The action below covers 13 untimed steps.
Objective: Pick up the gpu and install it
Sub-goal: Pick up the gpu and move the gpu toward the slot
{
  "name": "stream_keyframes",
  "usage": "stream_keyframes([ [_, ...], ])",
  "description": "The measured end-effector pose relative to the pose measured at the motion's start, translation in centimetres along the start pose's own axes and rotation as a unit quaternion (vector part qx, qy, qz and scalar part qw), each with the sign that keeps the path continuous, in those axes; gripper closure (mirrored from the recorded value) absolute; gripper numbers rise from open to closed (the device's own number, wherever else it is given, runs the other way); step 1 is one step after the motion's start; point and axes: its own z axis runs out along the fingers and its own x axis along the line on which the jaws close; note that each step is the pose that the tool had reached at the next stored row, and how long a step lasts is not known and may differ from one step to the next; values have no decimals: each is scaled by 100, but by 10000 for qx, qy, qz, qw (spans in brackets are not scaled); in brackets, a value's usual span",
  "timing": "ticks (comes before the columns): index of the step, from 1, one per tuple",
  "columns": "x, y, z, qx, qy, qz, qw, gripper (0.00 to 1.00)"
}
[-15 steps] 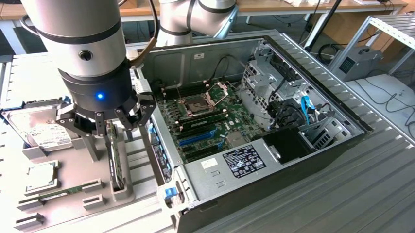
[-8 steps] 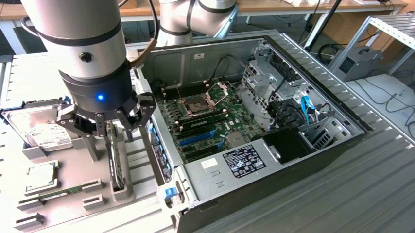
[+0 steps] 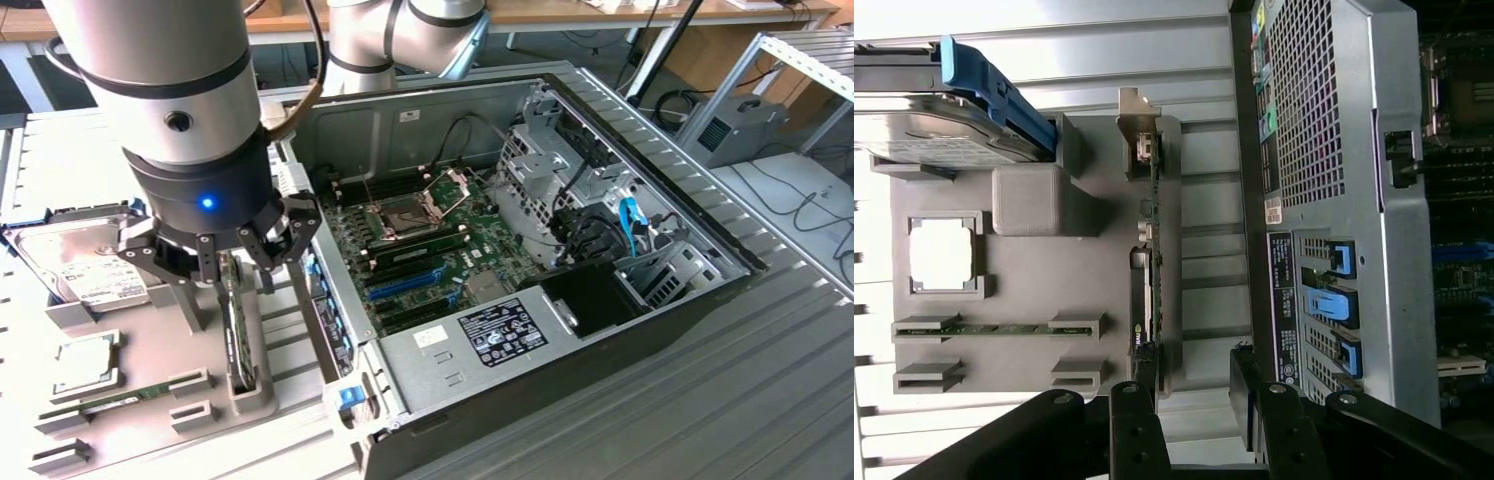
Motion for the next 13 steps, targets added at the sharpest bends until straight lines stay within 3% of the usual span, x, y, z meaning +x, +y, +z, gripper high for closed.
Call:
stream_keyframes([
  [13, 1, -2, 34, 0, 0, 0, 10000, 58],
])
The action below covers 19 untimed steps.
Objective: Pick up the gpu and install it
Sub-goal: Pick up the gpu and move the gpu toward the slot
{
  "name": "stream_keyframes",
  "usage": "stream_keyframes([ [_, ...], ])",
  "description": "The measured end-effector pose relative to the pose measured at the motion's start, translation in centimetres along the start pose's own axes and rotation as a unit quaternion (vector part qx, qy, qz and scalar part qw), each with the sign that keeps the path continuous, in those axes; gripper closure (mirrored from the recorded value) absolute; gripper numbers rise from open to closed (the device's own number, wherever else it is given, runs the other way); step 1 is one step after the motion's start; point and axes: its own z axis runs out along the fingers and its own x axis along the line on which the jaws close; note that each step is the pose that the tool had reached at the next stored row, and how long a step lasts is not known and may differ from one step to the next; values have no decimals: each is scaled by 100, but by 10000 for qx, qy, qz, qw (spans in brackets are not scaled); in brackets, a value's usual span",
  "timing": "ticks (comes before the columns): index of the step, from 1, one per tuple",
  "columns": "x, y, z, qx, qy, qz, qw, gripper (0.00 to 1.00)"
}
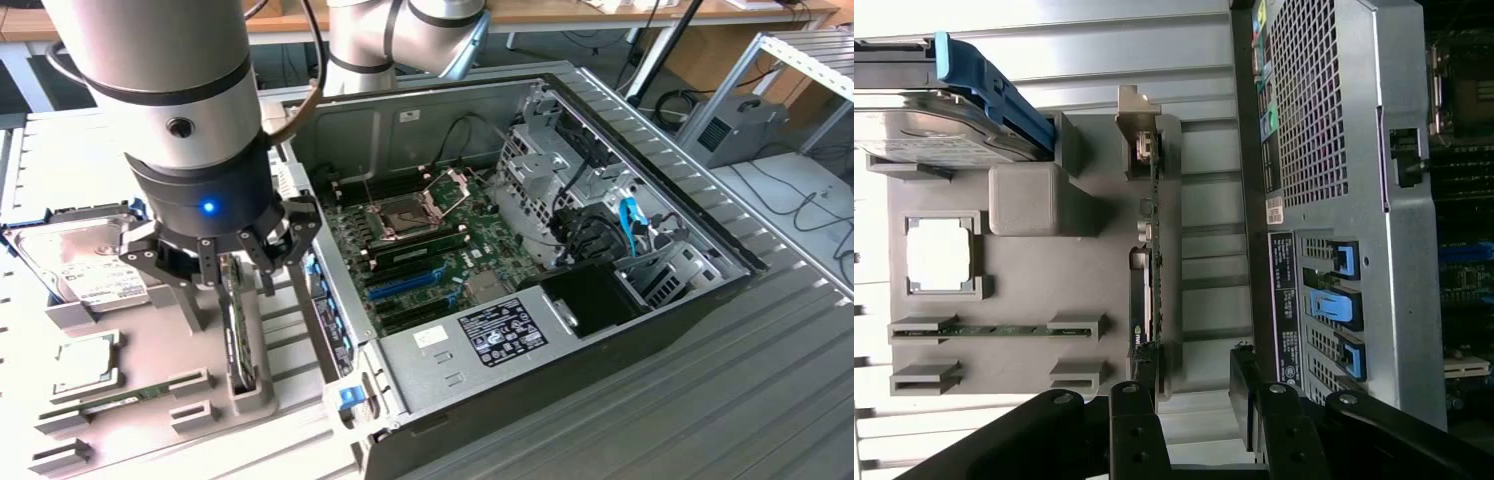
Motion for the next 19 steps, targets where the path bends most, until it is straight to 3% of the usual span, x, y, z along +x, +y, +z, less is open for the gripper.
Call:
stream_keyframes([
  [19, 1, -2, 56, 0, 0, 0, 10000, 58],
])
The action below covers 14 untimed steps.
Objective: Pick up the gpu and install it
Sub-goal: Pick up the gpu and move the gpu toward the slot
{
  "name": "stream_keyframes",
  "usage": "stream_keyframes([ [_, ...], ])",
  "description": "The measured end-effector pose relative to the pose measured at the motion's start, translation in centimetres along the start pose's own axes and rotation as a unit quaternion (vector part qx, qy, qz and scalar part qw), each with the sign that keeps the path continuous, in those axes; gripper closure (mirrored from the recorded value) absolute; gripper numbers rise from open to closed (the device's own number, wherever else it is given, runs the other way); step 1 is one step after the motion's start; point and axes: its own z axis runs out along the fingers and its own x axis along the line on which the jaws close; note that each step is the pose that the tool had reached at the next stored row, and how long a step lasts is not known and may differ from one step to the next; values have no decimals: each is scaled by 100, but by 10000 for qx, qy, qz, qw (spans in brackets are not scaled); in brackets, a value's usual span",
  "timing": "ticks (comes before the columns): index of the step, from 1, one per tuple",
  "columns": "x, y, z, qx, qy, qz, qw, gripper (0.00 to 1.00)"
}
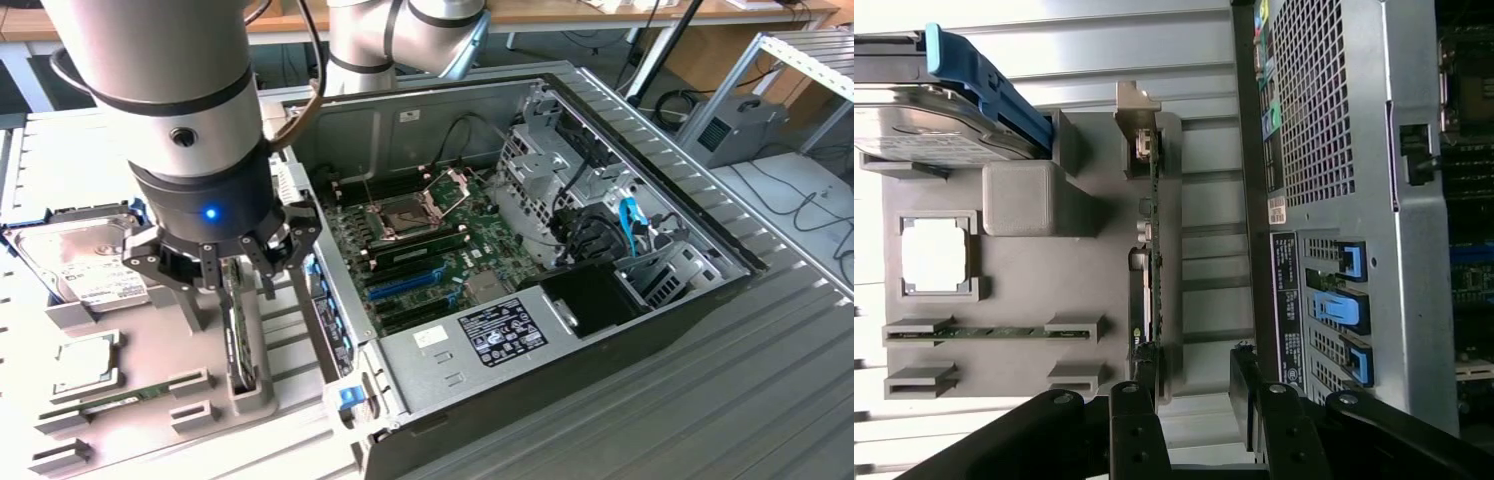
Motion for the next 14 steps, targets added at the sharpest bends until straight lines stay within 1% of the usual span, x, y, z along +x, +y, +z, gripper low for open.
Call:
stream_keyframes([
  [10, 1, -1, 28, 0, 0, 0, 10000, 58],
  [13, 2, -4, 80, 0, 0, 0, 10000, 58],
  [14, 3, -5, 118, 0, 0, 0, 10000, 58],
])
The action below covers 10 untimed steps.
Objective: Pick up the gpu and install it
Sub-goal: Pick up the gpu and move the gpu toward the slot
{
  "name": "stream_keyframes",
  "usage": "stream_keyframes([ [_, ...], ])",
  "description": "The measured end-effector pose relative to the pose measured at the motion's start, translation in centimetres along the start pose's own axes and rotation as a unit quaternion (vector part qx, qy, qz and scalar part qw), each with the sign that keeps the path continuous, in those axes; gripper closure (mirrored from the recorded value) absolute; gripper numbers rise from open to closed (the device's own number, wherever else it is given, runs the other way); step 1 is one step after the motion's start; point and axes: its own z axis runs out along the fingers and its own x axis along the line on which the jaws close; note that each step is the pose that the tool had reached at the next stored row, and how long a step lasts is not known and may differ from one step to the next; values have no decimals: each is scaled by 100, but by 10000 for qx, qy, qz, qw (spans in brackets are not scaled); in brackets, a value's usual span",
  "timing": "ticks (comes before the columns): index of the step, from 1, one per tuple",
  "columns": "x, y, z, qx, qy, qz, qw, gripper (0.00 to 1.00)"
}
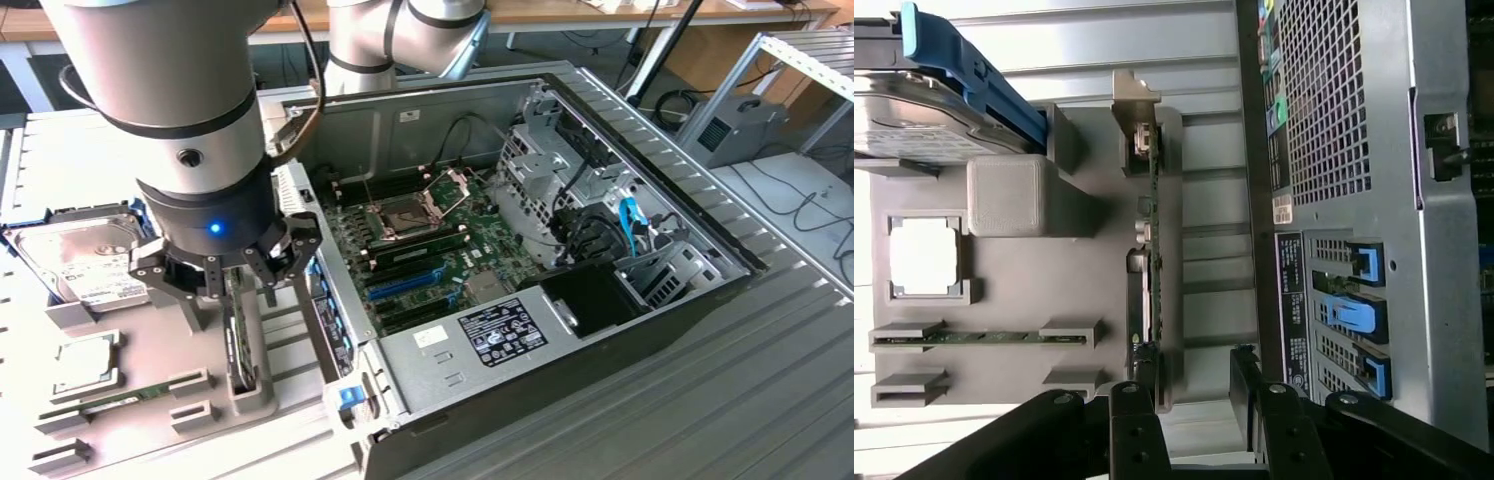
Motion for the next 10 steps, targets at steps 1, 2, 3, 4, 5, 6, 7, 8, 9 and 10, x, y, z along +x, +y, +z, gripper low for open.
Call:
stream_keyframes([
  [1, 1, -1, 21, 0, 0, 0, 10000, 58],
  [2, 1, -2, 41, 0, 0, 0, 10000, 58],
  [3, 1, -2, 54, 0, 0, 0, 10000, 58],
  [4, 2, -3, 74, 0, 0, 0, 10000, 58],
  [5, 2, -4, 82, 0, 0, 0, 10000, 58],
  [6, 3, -5, 98, 1, 0, 0, 10000, 58],
  [7, 3, -5, 108, 0, 0, 0, 10000, 58],
  [8, 3, -5, 115, 0, 0, 0, 10000, 58],
  [9, 3, -6, 125, 0, 0, 0, 10000, 58],
  [10, 3, -6, 134, 0, 0, 0, 10000, 58],
])
